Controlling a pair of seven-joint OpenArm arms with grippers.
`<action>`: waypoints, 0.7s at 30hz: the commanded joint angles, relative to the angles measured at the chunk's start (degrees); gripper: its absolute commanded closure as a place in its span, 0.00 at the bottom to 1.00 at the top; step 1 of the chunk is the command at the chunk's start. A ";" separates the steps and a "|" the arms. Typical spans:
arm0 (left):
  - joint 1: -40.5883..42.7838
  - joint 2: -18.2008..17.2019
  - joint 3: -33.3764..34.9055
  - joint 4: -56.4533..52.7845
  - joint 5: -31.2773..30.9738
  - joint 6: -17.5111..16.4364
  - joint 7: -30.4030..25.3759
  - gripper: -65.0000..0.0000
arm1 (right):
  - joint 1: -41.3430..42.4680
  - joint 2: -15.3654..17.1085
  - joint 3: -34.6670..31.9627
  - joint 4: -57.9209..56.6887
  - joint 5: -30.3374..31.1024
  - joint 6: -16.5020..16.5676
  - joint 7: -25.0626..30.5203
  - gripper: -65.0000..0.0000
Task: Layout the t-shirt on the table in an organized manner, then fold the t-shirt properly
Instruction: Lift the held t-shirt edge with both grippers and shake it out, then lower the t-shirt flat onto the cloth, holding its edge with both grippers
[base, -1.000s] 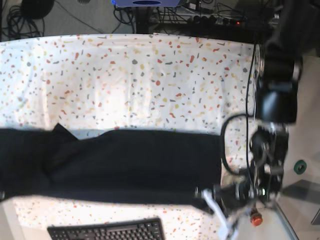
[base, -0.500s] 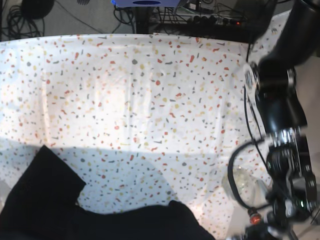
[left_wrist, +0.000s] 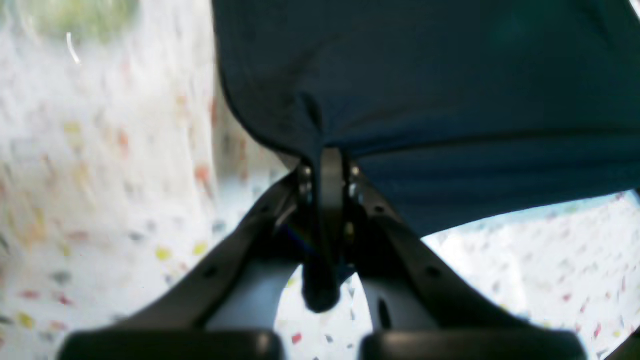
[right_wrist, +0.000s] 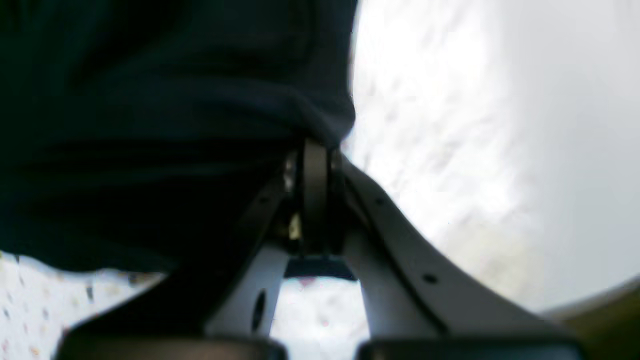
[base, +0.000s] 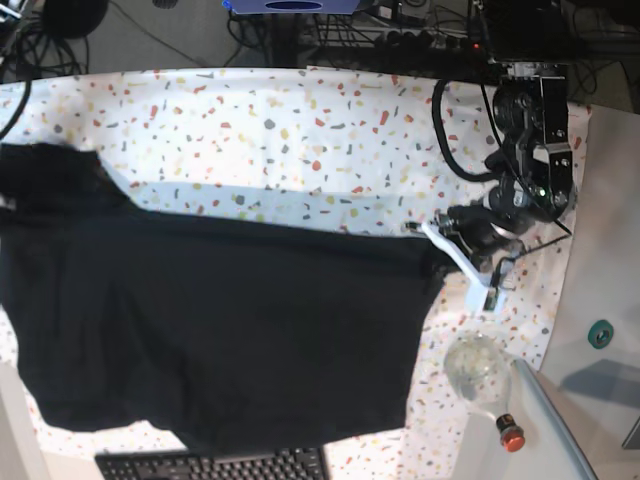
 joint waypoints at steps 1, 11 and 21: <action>0.53 -0.61 -0.15 -0.62 -0.52 0.02 -2.98 1.00 | 0.35 1.51 0.50 -0.91 -0.05 -0.05 2.03 1.00; 9.06 -5.27 0.99 -6.95 -0.52 0.11 -10.19 1.00 | -3.87 1.25 0.50 -8.64 -0.05 -0.05 6.86 1.00; 10.82 -5.18 0.99 -7.31 -0.52 0.19 -10.28 1.00 | -5.46 -0.95 1.12 -10.23 0.04 -0.05 6.60 1.00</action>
